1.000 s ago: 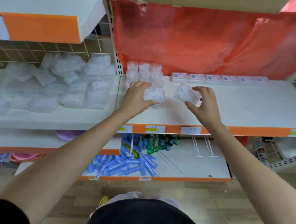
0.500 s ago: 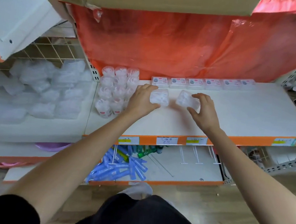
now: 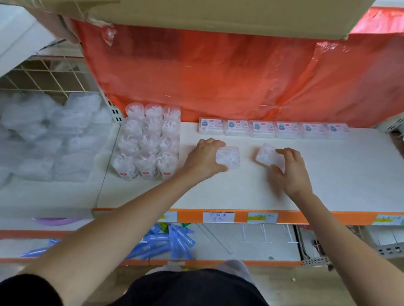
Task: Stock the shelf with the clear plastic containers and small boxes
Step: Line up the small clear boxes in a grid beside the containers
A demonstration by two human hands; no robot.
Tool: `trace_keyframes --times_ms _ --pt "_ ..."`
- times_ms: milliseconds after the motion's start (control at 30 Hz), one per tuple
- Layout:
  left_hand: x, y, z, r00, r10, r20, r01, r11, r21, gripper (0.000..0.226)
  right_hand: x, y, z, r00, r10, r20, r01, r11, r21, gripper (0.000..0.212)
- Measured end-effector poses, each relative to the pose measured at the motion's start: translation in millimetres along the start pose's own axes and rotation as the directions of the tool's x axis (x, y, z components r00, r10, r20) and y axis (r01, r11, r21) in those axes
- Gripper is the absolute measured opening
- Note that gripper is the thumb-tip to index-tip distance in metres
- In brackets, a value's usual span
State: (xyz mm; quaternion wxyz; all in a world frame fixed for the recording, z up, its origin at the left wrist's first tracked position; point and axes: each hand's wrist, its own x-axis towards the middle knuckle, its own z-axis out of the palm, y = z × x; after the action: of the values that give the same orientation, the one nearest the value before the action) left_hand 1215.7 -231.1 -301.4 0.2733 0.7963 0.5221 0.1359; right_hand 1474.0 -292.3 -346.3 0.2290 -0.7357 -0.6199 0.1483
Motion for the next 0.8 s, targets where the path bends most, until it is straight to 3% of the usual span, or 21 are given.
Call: trace_keyframes --times_ms 400,467,600,700,800 --pt "4.0 8.8 21.2 0.989 -0.117 -0.090 0.111 0.992 -0.065 0.062 17.3 33.7 -6.6 0.996 0.027 0.087 -0.022 0.998 -0.053 0.054" --pt "2.7 9.2 24.9 0.983 -0.152 -0.106 0.139 0.983 -0.118 0.061 12.4 32.5 -6.2 0.999 0.014 0.033 -0.013 0.999 -0.040 0.058" --pt "-2.2 11.9 31.4 0.981 -0.150 -0.123 0.126 0.975 -0.181 0.061 6.7 10.1 -3.6 0.982 -0.155 -0.107 0.165 0.983 0.085 0.039" --pt "-7.9 11.1 35.4 0.980 -0.146 -0.132 0.117 0.972 -0.202 0.061 7.1 -23.8 1.2 0.996 -0.048 0.080 0.009 0.902 0.431 0.020" --pt "-12.0 10.3 35.6 0.976 -0.148 -0.157 0.111 0.968 -0.224 0.061 14.2 -44.8 10.8 0.934 0.064 0.352 -0.275 0.757 0.593 0.031"
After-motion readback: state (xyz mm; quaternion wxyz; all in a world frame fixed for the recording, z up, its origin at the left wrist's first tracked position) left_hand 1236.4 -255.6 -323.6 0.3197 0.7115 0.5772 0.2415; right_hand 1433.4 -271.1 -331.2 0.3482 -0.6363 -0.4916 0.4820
